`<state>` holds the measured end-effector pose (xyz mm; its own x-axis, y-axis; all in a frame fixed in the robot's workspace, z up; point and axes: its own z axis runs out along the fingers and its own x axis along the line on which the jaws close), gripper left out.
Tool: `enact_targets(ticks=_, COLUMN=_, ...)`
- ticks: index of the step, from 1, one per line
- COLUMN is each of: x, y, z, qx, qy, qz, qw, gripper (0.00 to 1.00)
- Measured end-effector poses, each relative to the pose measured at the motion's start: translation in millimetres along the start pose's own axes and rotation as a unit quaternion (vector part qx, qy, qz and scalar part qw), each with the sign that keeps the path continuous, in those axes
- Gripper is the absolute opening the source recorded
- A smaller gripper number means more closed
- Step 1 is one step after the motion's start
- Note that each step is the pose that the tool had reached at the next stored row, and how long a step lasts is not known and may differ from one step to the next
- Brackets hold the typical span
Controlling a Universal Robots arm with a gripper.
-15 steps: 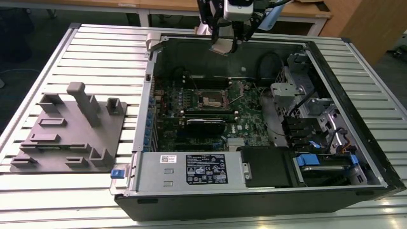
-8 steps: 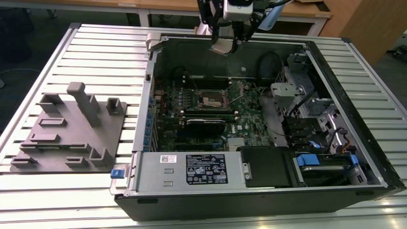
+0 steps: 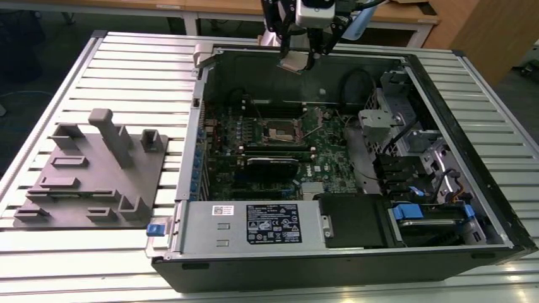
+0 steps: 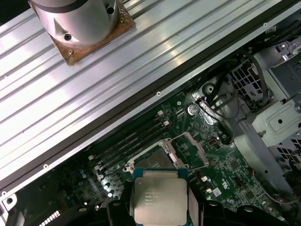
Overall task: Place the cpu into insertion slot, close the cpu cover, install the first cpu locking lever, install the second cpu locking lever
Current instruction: 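Place the cpu into insertion slot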
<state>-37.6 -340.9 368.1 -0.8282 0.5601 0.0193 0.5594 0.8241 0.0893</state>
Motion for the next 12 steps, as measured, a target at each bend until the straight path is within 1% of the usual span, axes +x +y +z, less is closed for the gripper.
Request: enact_targets(ticks=12, x=0.0, y=0.0, z=0.0, qx=-0.0002, qy=-0.001, qz=0.012, qw=0.99993, gripper=0.54)
